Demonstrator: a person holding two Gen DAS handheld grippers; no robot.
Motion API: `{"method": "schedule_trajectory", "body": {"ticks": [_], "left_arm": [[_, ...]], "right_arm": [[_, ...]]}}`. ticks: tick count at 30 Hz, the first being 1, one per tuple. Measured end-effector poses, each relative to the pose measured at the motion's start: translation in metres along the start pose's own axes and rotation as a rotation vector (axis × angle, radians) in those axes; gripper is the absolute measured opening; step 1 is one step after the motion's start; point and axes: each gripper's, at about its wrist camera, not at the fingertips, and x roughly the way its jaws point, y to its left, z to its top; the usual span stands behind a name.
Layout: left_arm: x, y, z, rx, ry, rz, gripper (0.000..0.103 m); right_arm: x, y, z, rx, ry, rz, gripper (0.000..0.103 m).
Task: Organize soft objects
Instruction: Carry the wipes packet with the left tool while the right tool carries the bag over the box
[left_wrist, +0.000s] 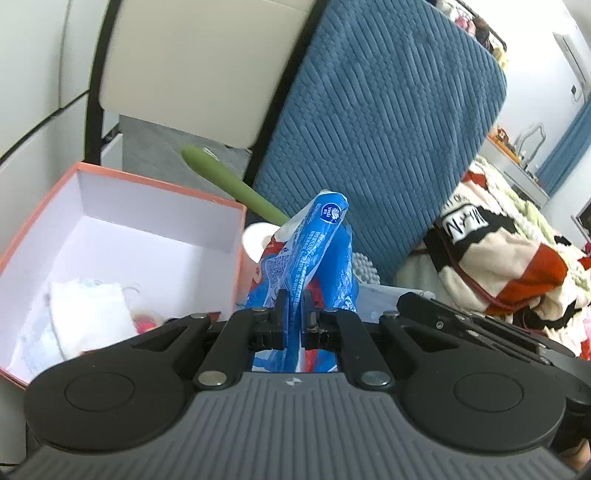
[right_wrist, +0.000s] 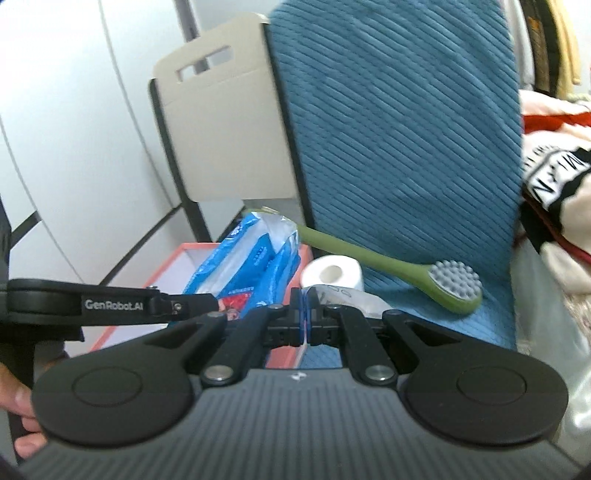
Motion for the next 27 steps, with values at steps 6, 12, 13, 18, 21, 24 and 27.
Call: {"method": "schedule_trajectory", "body": {"ticks": [6, 12, 13, 18, 21, 24, 27], "left_arm": [[-0.021, 0.028, 0.009, -0.011, -0.029, 0.034, 0.007], [-0.031, 0.065, 0.012, -0.029, -0.03, 0.075, 0.007], [-0.03, 0.071, 0.011, -0.036, -0.028, 0.081, 0.007], [-0.025, 0.104, 0.008, -0.062, -0.01, 0.108, 0.007], [-0.017, 0.122, 0.005, -0.073, 0.01, 0.124, 0.007], [-0.008, 0.139, 0.001, -0.088, 0.031, 0.134, 0.007], [0.002, 0.152, -0.005, -0.093, 0.05, 0.146, 0.007]], "right_arm": [[0.007, 0.029, 0.006, -0.038, -0.001, 0.038, 0.005], [0.026, 0.063, 0.005, -0.073, 0.016, 0.076, 0.005], [0.03, 0.068, 0.004, -0.078, 0.021, 0.081, 0.005], [0.056, 0.087, -0.003, -0.102, 0.06, 0.097, 0.005], [0.072, 0.094, -0.01, -0.103, 0.089, 0.102, 0.005], [0.09, 0.098, -0.018, -0.098, 0.123, 0.103, 0.005], [0.103, 0.102, -0.027, -0.1, 0.152, 0.105, 0.005]]}}
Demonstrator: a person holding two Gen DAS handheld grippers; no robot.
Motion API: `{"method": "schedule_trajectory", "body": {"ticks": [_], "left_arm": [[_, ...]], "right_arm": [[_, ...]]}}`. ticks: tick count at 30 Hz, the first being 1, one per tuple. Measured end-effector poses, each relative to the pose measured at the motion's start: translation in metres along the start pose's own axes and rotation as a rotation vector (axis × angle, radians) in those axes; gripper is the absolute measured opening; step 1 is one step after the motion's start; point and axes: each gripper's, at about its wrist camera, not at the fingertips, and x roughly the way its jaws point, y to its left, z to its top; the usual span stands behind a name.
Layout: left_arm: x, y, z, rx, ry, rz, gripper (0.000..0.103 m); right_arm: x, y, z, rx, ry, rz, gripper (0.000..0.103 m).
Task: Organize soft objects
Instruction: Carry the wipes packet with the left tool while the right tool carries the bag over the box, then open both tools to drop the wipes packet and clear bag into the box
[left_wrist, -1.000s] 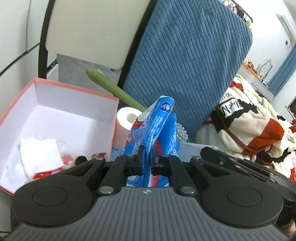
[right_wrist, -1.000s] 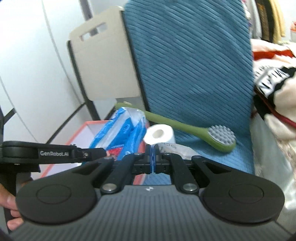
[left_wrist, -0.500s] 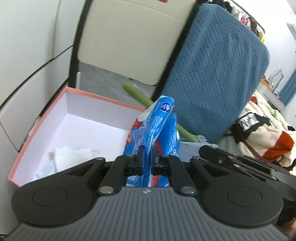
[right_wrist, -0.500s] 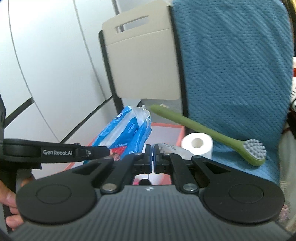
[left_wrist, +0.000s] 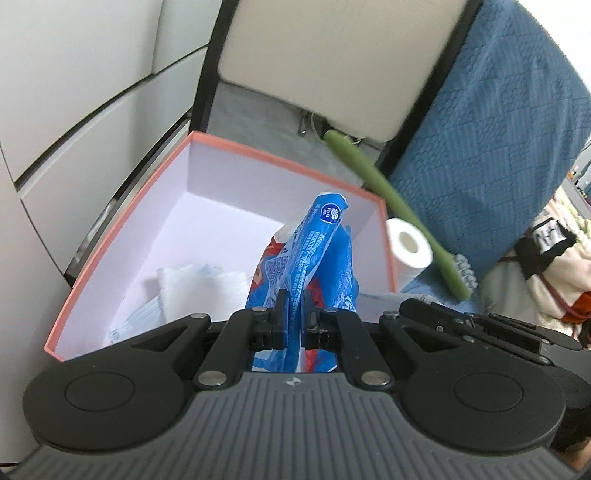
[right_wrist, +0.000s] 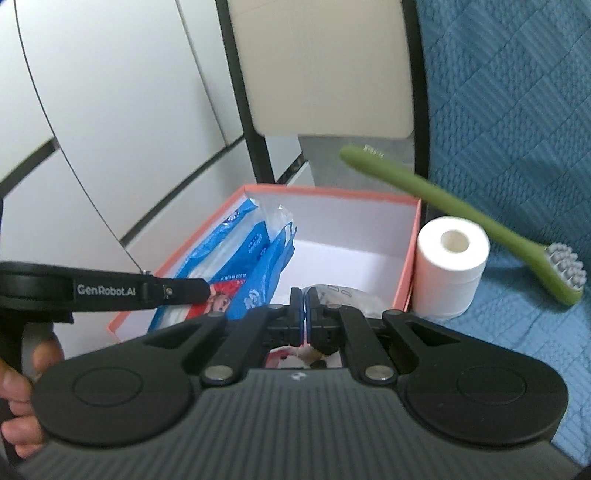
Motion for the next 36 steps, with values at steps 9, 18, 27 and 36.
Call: {"method": "schedule_trajectory", "body": {"ticks": [9, 18, 27, 36], "left_arm": [[0.037, 0.027, -0.013, -0.032, 0.071, 0.013, 0.007], [0.042, 0.034, -0.012, -0.032, 0.088, 0.014, 0.054], [-0.01, 0.013, -0.001, 0.014, -0.003, 0.013, 0.054], [-0.088, -0.021, 0.005, 0.029, -0.149, 0.02, 0.054]], "right_arm": [[0.037, -0.003, -0.024, 0.026, 0.081, 0.004, 0.005], [0.058, -0.008, -0.025, 0.073, 0.148, 0.005, 0.015], [0.032, -0.004, -0.014, 0.072, 0.102, 0.017, 0.054], [-0.033, 0.007, 0.01, 0.031, -0.019, 0.044, 0.054]]}}
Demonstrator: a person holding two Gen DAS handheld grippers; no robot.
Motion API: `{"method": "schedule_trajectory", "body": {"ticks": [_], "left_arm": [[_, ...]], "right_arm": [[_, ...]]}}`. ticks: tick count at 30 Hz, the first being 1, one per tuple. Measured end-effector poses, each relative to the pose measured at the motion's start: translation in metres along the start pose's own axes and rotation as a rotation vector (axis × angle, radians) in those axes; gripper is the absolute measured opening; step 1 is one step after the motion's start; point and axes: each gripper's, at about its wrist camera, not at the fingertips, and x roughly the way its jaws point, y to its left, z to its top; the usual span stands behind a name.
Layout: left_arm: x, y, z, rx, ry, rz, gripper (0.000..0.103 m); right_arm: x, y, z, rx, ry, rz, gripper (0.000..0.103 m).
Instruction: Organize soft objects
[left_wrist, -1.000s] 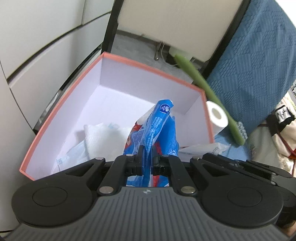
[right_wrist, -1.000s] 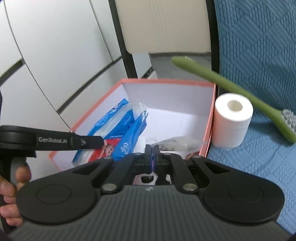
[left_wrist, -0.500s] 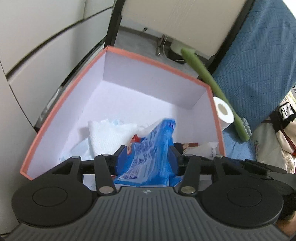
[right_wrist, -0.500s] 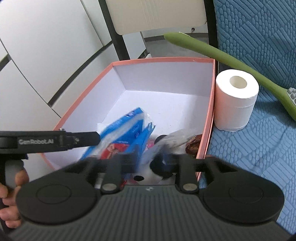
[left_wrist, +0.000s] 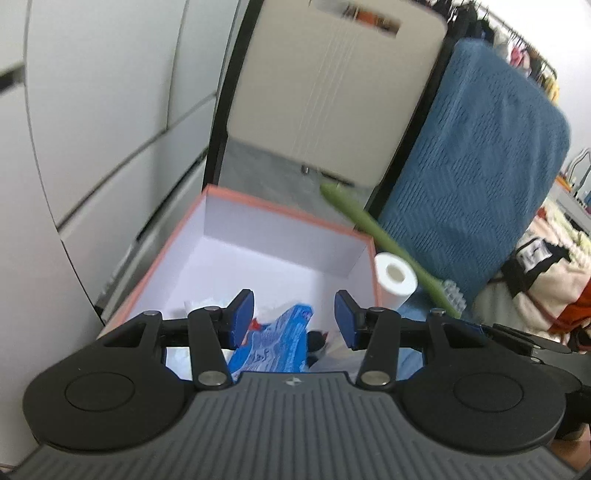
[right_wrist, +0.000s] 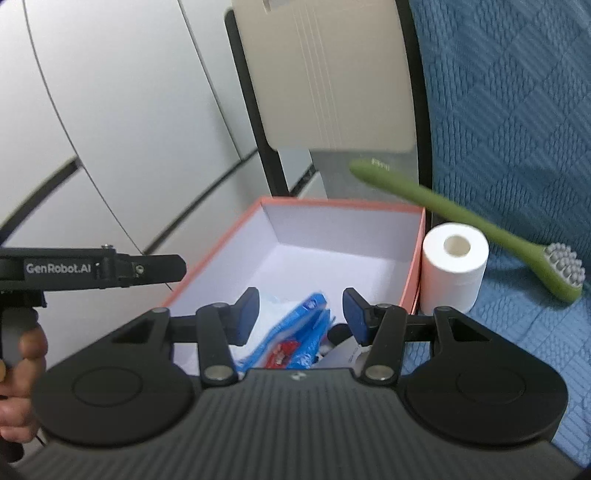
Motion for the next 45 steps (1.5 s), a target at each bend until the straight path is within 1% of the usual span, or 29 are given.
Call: {"method": "schedule_trajectory", "body": {"ticks": [3, 7, 10, 14, 19, 22, 27, 29, 35, 45], "left_arm": [[-0.025, -0.01, -0.004, 0.013, -0.04, 0.014, 0.054], [-0.049, -0.019, -0.013, 0.016, -0.056, 0.011, 0.054], [-0.062, -0.028, -0.023, 0.023, -0.061, 0.006, 0.054], [-0.071, -0.037, -0.038, 0.014, -0.051, -0.008, 0.054], [-0.075, -0.048, -0.053, 0.019, -0.035, -0.02, 0.054], [-0.078, -0.055, -0.061, 0.04, -0.028, -0.022, 0.054], [-0.079, -0.06, -0.071, 0.039, -0.018, -0.027, 0.054], [-0.078, -0.06, -0.074, 0.036, -0.025, -0.02, 0.054], [-0.072, -0.062, -0.083, 0.034, 0.008, -0.021, 0.054], [-0.071, -0.061, -0.09, 0.047, 0.015, -0.005, 0.054]], "right_arm": [[-0.024, 0.004, 0.005, -0.014, -0.034, 0.019, 0.054], [-0.056, 0.006, 0.009, -0.041, -0.083, 0.024, 0.054], [-0.077, 0.005, 0.008, -0.048, -0.114, 0.025, 0.054], [-0.096, 0.002, 0.0, -0.042, -0.125, 0.029, 0.054], [-0.109, -0.004, -0.015, -0.036, -0.127, 0.024, 0.054], [-0.115, -0.007, -0.023, -0.035, -0.126, 0.013, 0.054], [-0.123, -0.012, -0.035, -0.034, -0.128, -0.006, 0.054], [-0.125, -0.013, -0.039, -0.034, -0.126, -0.013, 0.054], [-0.128, -0.015, -0.05, -0.051, -0.128, -0.053, 0.054], [-0.126, -0.021, -0.06, -0.045, -0.106, -0.069, 0.054]]}}
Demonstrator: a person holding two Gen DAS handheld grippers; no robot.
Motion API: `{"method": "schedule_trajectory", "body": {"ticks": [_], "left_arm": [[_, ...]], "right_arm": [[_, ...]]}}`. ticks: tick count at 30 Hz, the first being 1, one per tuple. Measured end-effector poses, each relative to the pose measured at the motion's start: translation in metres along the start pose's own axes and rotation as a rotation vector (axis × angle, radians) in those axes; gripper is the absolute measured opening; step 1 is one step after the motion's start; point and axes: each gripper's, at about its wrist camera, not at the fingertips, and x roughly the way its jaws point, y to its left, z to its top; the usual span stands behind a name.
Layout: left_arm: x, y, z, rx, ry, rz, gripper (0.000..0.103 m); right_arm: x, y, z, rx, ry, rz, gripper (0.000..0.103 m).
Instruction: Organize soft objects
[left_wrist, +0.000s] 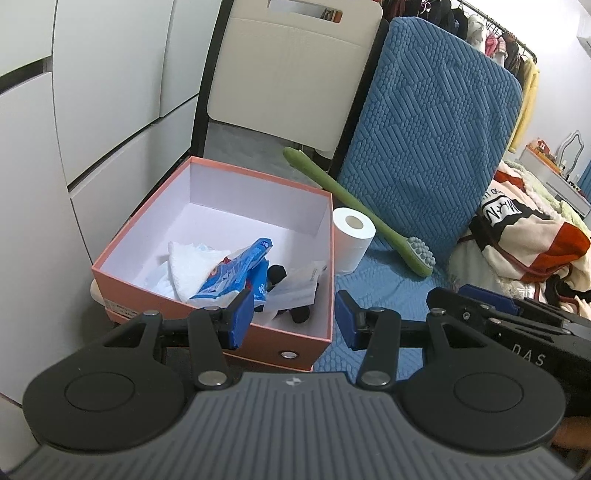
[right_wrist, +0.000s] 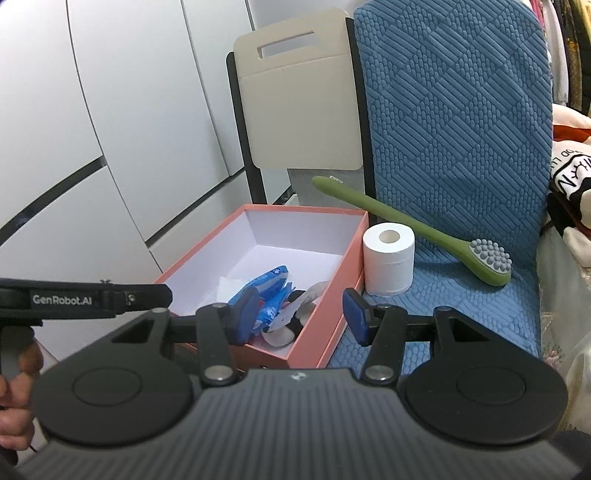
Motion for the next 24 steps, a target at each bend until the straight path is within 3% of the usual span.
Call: {"method": "schedule_trajectory", "body": {"ticks": [5, 10, 11, 12, 13, 15, 17, 24], "left_arm": [[0.001, 0.0, -0.002, -0.005, 0.005, -0.004, 0.055], [0.0, -0.001, -0.006, -0.01, 0.003, -0.002, 0.063], [0.0, -0.001, -0.006, -0.013, 0.004, -0.002, 0.067], [0.0, -0.001, -0.007, -0.015, 0.005, -0.003, 0.07], [-0.001, 0.0, -0.007, -0.016, 0.006, -0.003, 0.078], [-0.002, 0.0, -0.008, -0.019, -0.001, 0.0, 0.091], [-0.004, 0.0, -0.008, -0.017, -0.008, 0.012, 0.098], [-0.004, 0.0, -0.009, -0.023, 0.004, 0.033, 0.103]], "right_arm": [[-0.001, -0.001, 0.0, -0.01, -0.003, -0.004, 0.053], [-0.001, -0.003, 0.0, -0.012, 0.001, -0.017, 0.053], [0.0, -0.004, 0.0, -0.009, 0.005, -0.012, 0.061], [0.0, -0.005, 0.0, -0.002, 0.009, -0.006, 0.081], [0.001, -0.006, -0.001, 0.005, 0.015, -0.003, 0.091], [0.002, -0.008, -0.001, 0.012, 0.016, -0.003, 0.103], [0.003, -0.01, -0.001, 0.013, 0.02, -0.005, 0.103], [0.004, -0.011, -0.002, 0.004, 0.028, -0.022, 0.103]]}}
